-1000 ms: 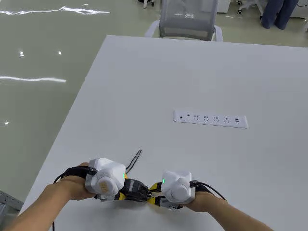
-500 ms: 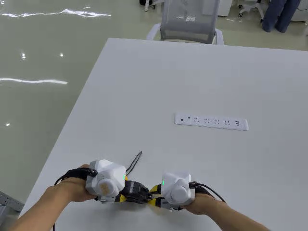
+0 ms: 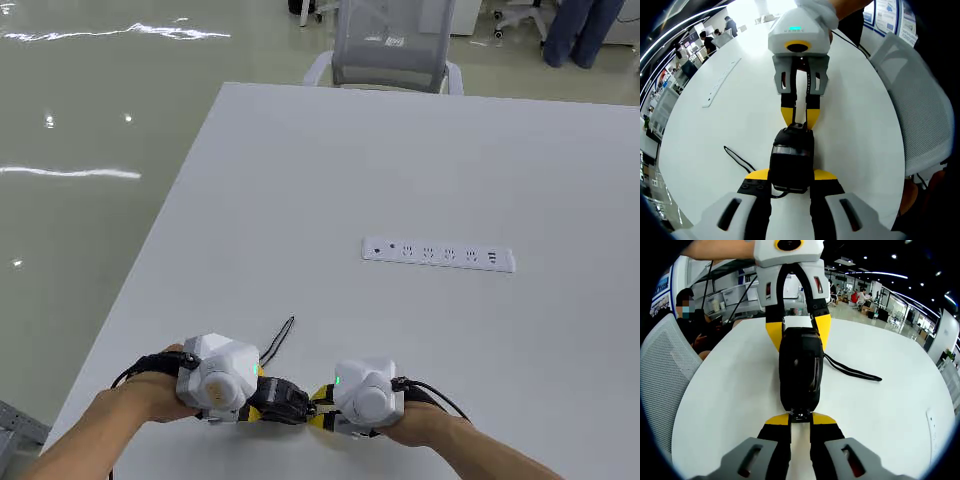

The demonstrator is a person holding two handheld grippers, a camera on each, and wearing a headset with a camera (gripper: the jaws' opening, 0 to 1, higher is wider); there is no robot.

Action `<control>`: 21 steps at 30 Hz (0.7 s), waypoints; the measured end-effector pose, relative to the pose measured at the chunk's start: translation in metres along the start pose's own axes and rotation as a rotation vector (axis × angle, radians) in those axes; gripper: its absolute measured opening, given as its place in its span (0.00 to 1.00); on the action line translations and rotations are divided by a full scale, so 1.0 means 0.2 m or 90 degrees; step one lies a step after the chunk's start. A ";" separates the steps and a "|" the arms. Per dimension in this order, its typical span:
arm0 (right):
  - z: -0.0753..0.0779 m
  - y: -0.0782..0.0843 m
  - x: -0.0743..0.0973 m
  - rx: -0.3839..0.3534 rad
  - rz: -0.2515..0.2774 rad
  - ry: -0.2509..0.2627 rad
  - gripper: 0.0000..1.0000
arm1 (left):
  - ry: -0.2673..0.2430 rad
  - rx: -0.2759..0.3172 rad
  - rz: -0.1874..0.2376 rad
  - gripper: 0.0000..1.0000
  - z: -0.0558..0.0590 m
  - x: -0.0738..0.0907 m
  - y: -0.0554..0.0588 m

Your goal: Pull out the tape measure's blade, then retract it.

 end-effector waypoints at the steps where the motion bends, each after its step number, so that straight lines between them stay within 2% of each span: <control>1: 0.00 0.00 0.00 0.000 0.000 0.000 0.12 | 0.000 0.000 0.000 0.24 0.00 0.00 0.00; 21: 0.01 0.00 0.02 0.006 -0.001 -0.001 0.11 | 0.001 0.003 0.002 0.25 0.00 0.01 0.01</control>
Point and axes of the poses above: the centre of the closed fingertips' face, and the gripper's own axes: x roughly backward along the fingers, z roughly to its right, y roughly out of its underside, the point moved 7 cm from there along x, roughly backward along the fingers, and after that the axes turned 13 degrees about y, right-handed, at the moved point
